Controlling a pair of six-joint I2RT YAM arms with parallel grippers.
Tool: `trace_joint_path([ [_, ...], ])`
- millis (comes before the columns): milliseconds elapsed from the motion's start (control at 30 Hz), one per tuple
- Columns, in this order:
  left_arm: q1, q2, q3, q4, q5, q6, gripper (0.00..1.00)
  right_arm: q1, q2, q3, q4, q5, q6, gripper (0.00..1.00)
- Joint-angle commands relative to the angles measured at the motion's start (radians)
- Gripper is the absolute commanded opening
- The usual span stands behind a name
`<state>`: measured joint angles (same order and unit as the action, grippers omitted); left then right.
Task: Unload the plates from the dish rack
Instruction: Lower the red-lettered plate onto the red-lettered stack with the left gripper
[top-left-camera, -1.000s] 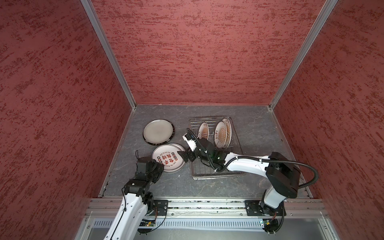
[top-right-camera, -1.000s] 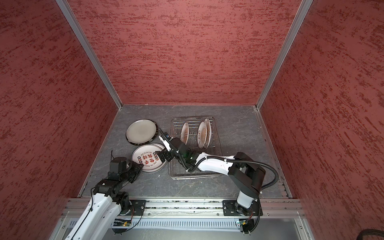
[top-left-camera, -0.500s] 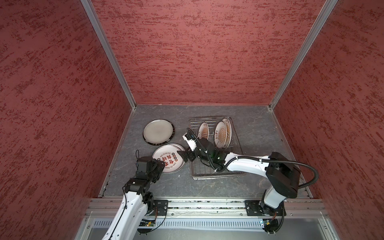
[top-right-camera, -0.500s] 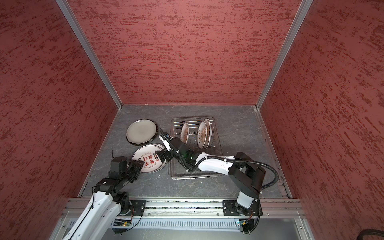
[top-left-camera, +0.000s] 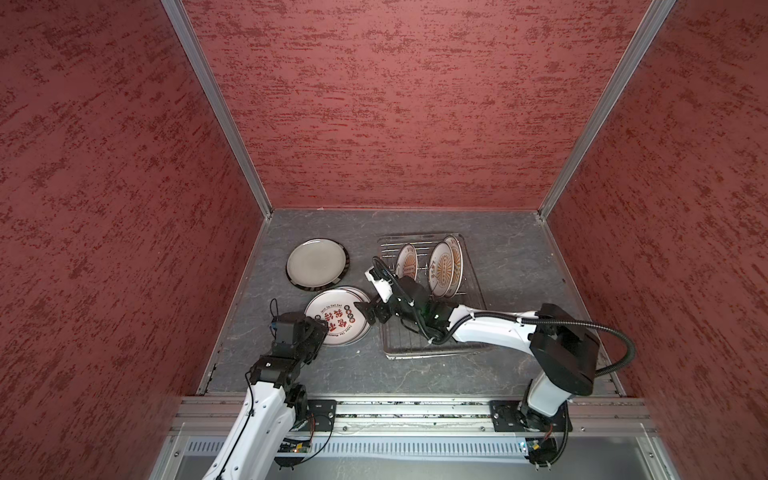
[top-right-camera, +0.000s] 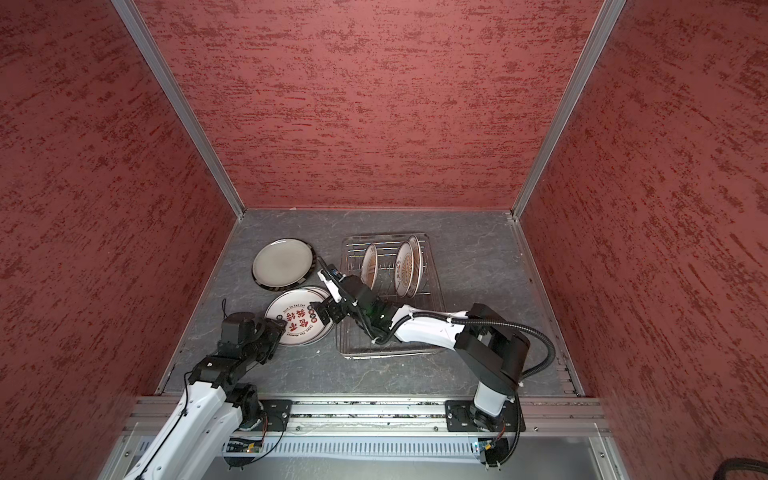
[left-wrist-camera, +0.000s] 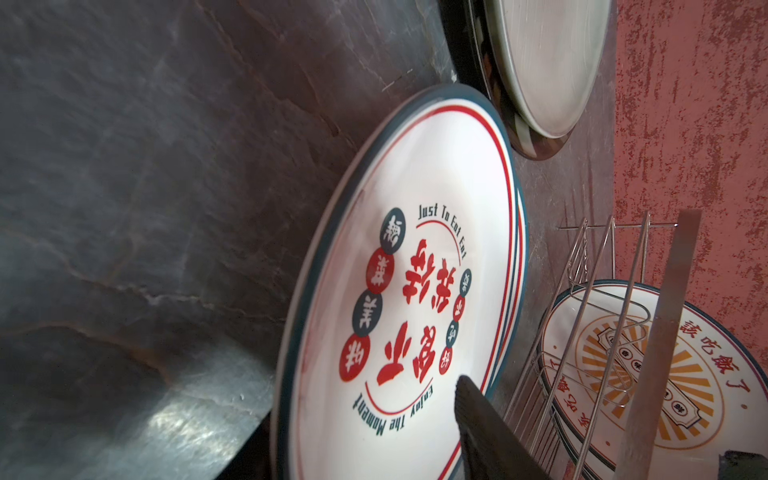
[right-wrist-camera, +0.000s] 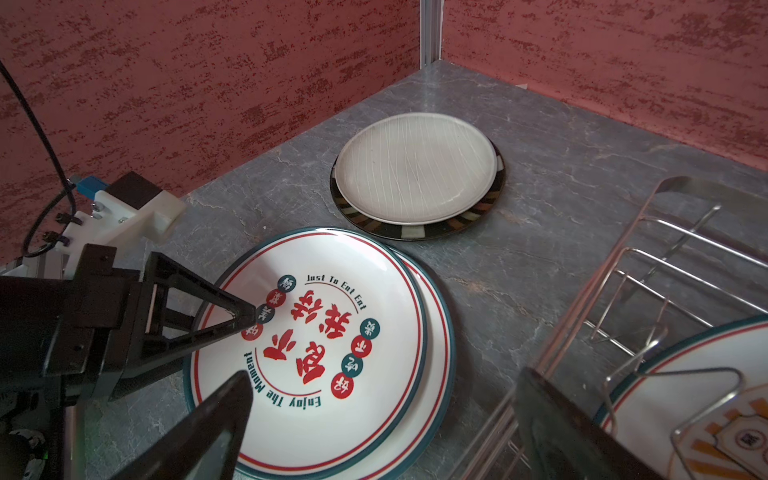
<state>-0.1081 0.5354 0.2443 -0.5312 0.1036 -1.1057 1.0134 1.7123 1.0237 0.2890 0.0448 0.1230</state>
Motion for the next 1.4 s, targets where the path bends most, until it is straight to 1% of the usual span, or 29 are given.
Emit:
trace_joint_path([
  [0, -0.008, -0.005, -0.007, 0.020, -0.007, 0.006, 0.58, 0.008, 0.015, 0.007, 0.038, -0.013, -0.003, 0.99],
  [133, -0.013, -0.002, -0.007, 0.023, -0.012, 0.007, 0.64, 0.008, 0.018, 0.007, 0.039, -0.007, -0.005, 0.99],
  [267, -0.019, 0.009, -0.006, 0.031, -0.013, 0.010, 0.67, 0.008, 0.018, 0.007, 0.039, -0.009, -0.003, 0.99],
  [367, -0.024, 0.015, -0.002, 0.032, -0.024, 0.014, 0.76, 0.008, 0.017, 0.007, 0.039, -0.008, -0.003, 0.99],
  [400, -0.028, 0.015, -0.001, 0.033, -0.029, 0.017, 0.81, 0.008, 0.019, 0.007, 0.039, -0.008, -0.004, 0.99],
  [433, -0.031, 0.017, -0.002, 0.034, -0.036, 0.019, 0.82, 0.008, 0.020, 0.007, 0.039, -0.008, -0.004, 0.99],
  [667, -0.043, 0.028, 0.009, 0.026, -0.047, 0.029, 0.84, 0.008, 0.020, 0.008, 0.039, -0.006, -0.002, 0.99],
  [1067, -0.117, 0.030, 0.021, 0.021, -0.113, 0.009, 0.87, 0.008, 0.020, 0.004, 0.039, 0.003, -0.004, 0.99],
  [1100, -0.120, 0.032, 0.021, 0.027, -0.111, 0.009, 0.88, 0.008, 0.020, 0.004, 0.039, 0.004, -0.004, 0.99],
  [1133, -0.122, 0.035, 0.018, 0.038, -0.104, 0.009, 0.92, 0.008, 0.019, 0.004, 0.039, 0.005, -0.004, 0.99],
  [1167, -0.122, 0.042, 0.014, 0.053, -0.094, 0.012, 0.93, 0.008, 0.018, 0.003, 0.039, 0.004, -0.004, 0.99],
  [1233, -0.123, 0.059, 0.013, 0.070, -0.079, 0.015, 0.93, 0.008, 0.019, 0.003, 0.039, 0.004, -0.004, 0.99],
  [1367, -0.126, 0.074, 0.020, 0.063, -0.093, 0.012, 0.93, 0.008, 0.017, 0.001, 0.038, 0.007, -0.004, 0.99],
])
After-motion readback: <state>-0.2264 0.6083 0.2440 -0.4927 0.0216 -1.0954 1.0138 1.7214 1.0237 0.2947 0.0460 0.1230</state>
